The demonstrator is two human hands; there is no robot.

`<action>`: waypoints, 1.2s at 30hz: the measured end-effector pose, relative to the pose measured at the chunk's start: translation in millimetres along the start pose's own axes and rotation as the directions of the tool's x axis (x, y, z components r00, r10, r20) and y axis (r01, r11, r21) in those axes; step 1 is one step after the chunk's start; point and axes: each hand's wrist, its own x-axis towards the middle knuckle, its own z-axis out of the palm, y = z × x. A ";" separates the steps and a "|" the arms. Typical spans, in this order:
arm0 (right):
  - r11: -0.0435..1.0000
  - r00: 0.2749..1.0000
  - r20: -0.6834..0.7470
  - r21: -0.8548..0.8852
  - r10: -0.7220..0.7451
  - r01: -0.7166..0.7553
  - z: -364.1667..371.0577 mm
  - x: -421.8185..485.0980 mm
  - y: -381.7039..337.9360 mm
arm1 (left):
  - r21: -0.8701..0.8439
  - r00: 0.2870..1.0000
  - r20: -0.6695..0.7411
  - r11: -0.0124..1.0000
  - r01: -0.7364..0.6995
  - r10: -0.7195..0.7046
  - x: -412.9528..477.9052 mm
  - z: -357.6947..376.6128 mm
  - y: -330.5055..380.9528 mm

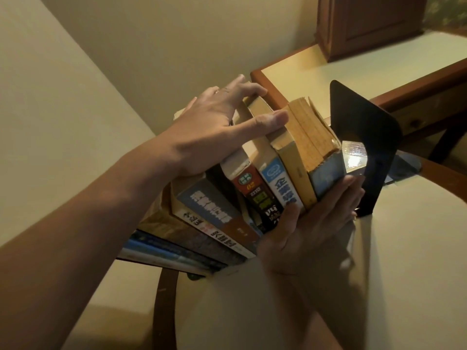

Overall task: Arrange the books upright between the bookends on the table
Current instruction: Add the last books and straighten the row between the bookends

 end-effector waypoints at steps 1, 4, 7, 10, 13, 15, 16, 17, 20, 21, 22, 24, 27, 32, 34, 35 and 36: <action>0.997 1.000 0.000 -0.080 -0.004 0.004 5.1 -0.7 6.5 | 0.001 1.000 0.001 1.000 0.002 -0.002 0.1 -0.1 -0.5; 0.999 1.000 0.016 -0.049 -0.012 0.013 8.4 1.2 7.7 | 0.004 1.000 0.004 1.000 0.008 -0.008 0.7 -0.3 -1.8; 0.989 0.997 -0.065 0.148 0.033 -0.023 2.9 8.7 -7.2 | 0.002 1.000 0.009 1.000 0.010 -0.010 1.3 -0.3 -3.4; 0.997 1.000 -0.004 0.078 -0.009 0.009 0.1 9.1 -8.3 | 0.001 1.000 0.014 1.000 0.012 -0.012 1.5 -1.0 -4.4; 0.986 0.998 -0.061 0.166 0.032 -0.021 0.0 9.0 -11.6 | 0.002 1.000 0.011 1.000 0.010 -0.010 1.6 -0.7 -5.4; 0.984 0.996 -0.090 0.179 0.024 -0.007 1.9 9.3 -16.0 | 0.005 1.000 0.012 1.000 0.013 -0.013 1.4 -0.1 -4.6; 0.983 0.996 -0.085 0.181 0.014 0.002 3.3 9.0 -15.9 | 0.005 1.000 0.018 1.000 0.018 -0.019 1.4 -0.6 -3.6; 0.982 0.997 -0.074 0.190 0.009 0.005 -0.4 9.4 -16.1 | 0.004 0.999 0.023 1.000 0.027 -0.027 1.4 -1.7 -2.6; 0.976 0.995 -0.096 0.210 -0.039 0.059 -13.2 15.9 -5.8 | 0.014 0.998 0.031 0.998 0.060 -0.060 0.4 -3.8 3.2; 0.973 0.993 -0.102 0.216 -0.057 0.078 -16.1 21.1 -2.6 | 0.024 0.997 0.026 0.997 0.068 -0.069 -0.4 -3.1 5.0; 0.972 0.992 -0.104 0.218 -0.071 0.093 -17.2 26.5 -1.3 | 0.032 0.997 0.022 0.997 0.075 -0.076 -1.1 -2.2 6.6; 0.978 0.991 -0.107 0.185 -0.079 0.098 -16.8 34.0 -4.0 | 0.043 0.996 0.022 0.996 0.081 -0.082 -2.0 -0.6 8.3; 0.976 0.996 -0.066 0.203 -0.064 0.076 -17.1 36.1 -6.6 | 0.073 0.996 0.029 0.994 0.076 -0.079 -2.1 -1.5 8.5; 0.952 0.994 -0.009 0.287 -0.113 0.111 -22.6 56.2 -5.2 | 0.115 0.997 0.037 0.991 0.070 -0.075 -2.5 -0.4 9.8; 0.957 0.988 -0.029 0.246 -0.154 0.157 -19.5 58.6 -9.8 | 0.121 0.997 0.035 0.991 0.064 -0.069 -2.7 -0.1 7.9; 0.955 0.987 -0.020 0.251 -0.160 0.160 -20.3 57.3 -11.7 | 0.125 0.997 0.035 0.990 0.062 -0.067 -3.1 -0.1 6.5; 0.953 0.988 0.004 0.265 -0.155 0.148 -22.0 56.1 -11.3 | 0.130 0.997 0.037 0.990 0.062 -0.067 -3.2 -0.3 4.9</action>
